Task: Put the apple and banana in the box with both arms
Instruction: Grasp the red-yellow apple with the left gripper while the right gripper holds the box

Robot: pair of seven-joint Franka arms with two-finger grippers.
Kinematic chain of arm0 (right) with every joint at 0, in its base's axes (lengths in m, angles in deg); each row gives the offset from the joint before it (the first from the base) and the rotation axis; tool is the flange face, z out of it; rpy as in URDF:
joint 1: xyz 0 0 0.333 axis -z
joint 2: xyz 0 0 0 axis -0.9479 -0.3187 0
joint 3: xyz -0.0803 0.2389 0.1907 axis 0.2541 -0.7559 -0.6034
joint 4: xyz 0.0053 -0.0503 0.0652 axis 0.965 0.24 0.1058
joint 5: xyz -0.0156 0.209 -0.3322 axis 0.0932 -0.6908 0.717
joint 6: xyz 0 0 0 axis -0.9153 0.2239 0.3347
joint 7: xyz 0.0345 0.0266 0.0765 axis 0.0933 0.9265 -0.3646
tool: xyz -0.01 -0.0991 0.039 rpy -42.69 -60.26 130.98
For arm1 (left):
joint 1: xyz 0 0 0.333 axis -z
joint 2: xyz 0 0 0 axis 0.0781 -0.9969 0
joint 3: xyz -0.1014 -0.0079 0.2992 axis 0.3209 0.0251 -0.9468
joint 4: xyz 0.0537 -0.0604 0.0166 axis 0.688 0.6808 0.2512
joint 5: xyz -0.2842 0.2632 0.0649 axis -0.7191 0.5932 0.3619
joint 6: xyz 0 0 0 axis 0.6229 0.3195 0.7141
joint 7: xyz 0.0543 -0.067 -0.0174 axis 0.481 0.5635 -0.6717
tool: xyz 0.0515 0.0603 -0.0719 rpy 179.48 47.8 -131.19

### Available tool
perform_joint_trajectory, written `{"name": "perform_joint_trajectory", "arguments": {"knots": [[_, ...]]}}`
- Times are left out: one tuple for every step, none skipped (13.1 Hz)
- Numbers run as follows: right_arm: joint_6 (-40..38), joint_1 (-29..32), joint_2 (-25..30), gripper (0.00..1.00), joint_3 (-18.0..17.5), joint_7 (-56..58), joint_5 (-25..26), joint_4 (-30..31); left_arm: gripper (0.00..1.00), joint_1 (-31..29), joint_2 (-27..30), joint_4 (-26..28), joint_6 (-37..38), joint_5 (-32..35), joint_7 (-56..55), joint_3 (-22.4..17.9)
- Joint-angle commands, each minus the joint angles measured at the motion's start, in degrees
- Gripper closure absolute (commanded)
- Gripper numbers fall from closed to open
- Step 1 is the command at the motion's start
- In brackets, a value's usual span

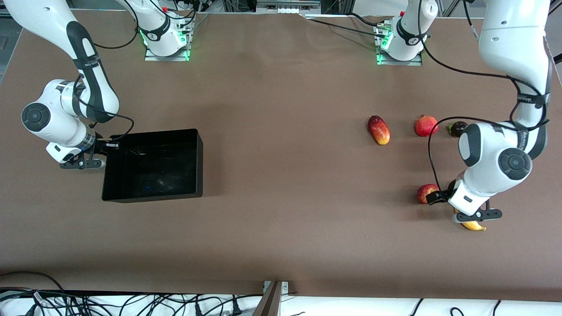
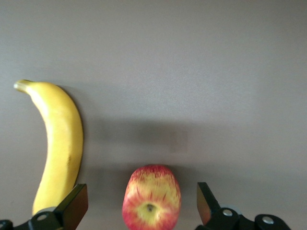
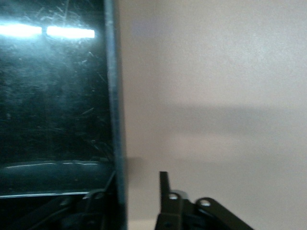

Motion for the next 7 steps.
{"name": "perform_joint_trajectory", "arguments": {"knots": [[-0.38,0.34,1.02,1.0,-2.37,2.2,-1.23,-1.53,0.0,-0.41,-2.48,1.13,-5.52,-1.04,-0.18,0.61],[-1.43,0.34,1.81,1.0,-3.77,2.47,-1.23,-2.49,0.0,-0.33,-3.45,1.83,-6.94,-1.04,-0.44,0.61],[-4.31,0.25,2.42,1.0,-5.27,2.12,-1.31,-4.5,0.0,-0.41,-3.72,2.71,-8.43,-1.04,-0.88,0.61],[-7.99,0.25,2.43,1.0,-6.76,1.25,-1.4,-7.83,0.0,-0.41,-3.81,3.59,-9.67,-1.04,-0.88,0.7],[-11.77,0.08,2.43,1.0,-8.52,-0.5,-1.49,-11.08,0.0,-0.33,-3.81,4.29,-10.29,-1.04,-0.88,0.61],[-15.29,-0.71,2.34,1.0,-10.01,-3.04,-1.4,-14.34,0.0,-0.33,-3.81,5.08,-10.47,-1.04,-0.97,0.61],[-17.85,-2.54,2.17,1.0,-10.46,-5.68,-1.49,-16.89,0.0,-0.41,-3.46,5.87,-10.47,-1.04,-0.97,0.61]]}}
